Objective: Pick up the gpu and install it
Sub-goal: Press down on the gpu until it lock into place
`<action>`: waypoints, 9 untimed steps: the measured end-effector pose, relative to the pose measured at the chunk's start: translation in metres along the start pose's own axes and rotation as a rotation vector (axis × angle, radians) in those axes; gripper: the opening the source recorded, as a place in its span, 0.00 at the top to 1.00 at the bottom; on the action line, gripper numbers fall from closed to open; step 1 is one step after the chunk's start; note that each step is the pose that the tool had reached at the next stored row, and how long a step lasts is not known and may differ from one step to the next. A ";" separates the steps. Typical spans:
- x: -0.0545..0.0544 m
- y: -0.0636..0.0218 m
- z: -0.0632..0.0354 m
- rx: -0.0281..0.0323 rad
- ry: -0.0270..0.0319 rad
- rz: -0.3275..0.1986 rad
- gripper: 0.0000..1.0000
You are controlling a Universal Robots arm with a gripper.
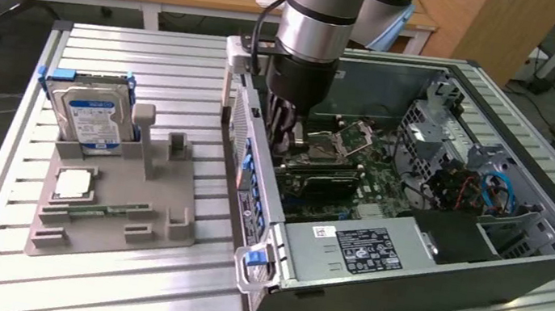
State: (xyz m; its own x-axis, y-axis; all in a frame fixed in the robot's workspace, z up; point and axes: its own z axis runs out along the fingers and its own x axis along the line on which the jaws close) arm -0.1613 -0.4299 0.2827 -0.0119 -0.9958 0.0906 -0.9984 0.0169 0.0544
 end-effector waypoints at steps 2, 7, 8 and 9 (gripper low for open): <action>0.000 -0.0015 -0.0001 -0.0004 0.0013 0.000 0.90; 0.000 -0.0077 -0.0003 -0.0003 0.0049 0.000 0.90; 0.000 -0.0087 -0.0003 -0.0002 0.0058 0.000 0.90; 0.000 -0.0096 -0.0004 -0.0003 0.0070 0.000 0.90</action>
State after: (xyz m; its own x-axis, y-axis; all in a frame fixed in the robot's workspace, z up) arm -0.1517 -0.4298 0.2826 -0.0120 -0.9952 0.0976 -0.9984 0.0174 0.0546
